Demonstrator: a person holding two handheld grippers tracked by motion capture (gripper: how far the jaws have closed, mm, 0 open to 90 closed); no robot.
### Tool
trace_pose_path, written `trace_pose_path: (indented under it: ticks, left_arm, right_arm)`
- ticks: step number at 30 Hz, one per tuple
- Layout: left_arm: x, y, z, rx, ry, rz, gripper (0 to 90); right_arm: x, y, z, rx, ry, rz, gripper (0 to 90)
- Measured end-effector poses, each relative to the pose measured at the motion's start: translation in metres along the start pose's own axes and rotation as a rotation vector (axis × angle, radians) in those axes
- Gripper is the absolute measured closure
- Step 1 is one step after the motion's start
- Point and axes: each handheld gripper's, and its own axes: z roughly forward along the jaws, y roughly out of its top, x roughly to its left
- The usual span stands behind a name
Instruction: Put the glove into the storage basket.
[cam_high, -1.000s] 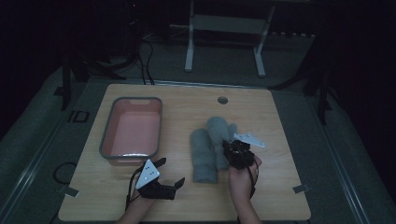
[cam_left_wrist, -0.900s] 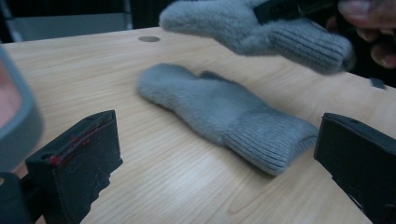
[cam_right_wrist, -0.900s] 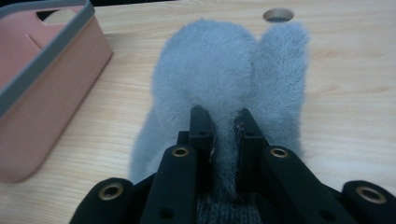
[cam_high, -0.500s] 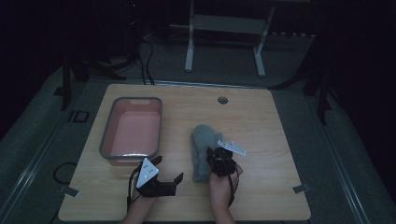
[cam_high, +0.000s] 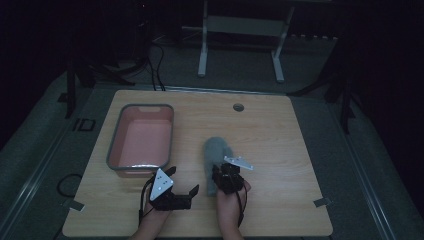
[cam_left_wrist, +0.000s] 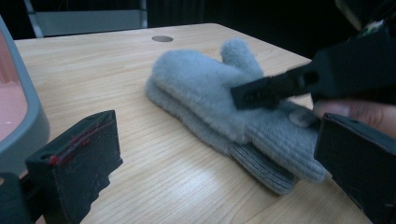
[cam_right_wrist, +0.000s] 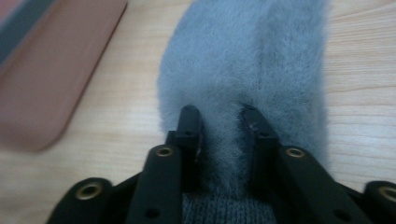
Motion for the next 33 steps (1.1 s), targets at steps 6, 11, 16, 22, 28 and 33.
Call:
trace_pose_path:
  ticks: [6, 11, 16, 22, 28, 33]
  left_arm:
    - [0.001, -0.001, 0.0, 0.011, 0.001, 0.0, 0.8]
    - [0.002, -0.001, 0.001, 0.009, -0.014, 0.002, 0.8]
    - [0.002, -0.003, 0.006, 0.047, -0.061, -0.011, 0.8]
    - [-0.005, 0.003, 0.01, 0.084, -0.112, -0.009, 0.8]
    - [-0.006, 0.018, 0.016, 0.12, -0.129, -0.048, 0.8]
    - [-0.006, 0.031, 0.023, 0.139, -0.149, -0.065, 0.8]
  right_arm:
    - [0.0, -0.003, 0.003, 0.0, -0.01, -0.035, 62.3]
    - [-0.005, 0.007, -0.002, 0.022, 0.021, -0.035, 52.1]
    - [-0.017, 0.022, -0.008, 0.032, 0.068, -0.093, 43.5]
    - [-0.037, 0.04, -0.013, 0.041, 0.126, -0.11, 27.4]
    - [-0.05, 0.058, -0.012, 0.1, 0.199, -0.229, 14.2]
    - [-0.054, 0.07, -0.013, 0.113, 0.236, -0.326, 14.2]
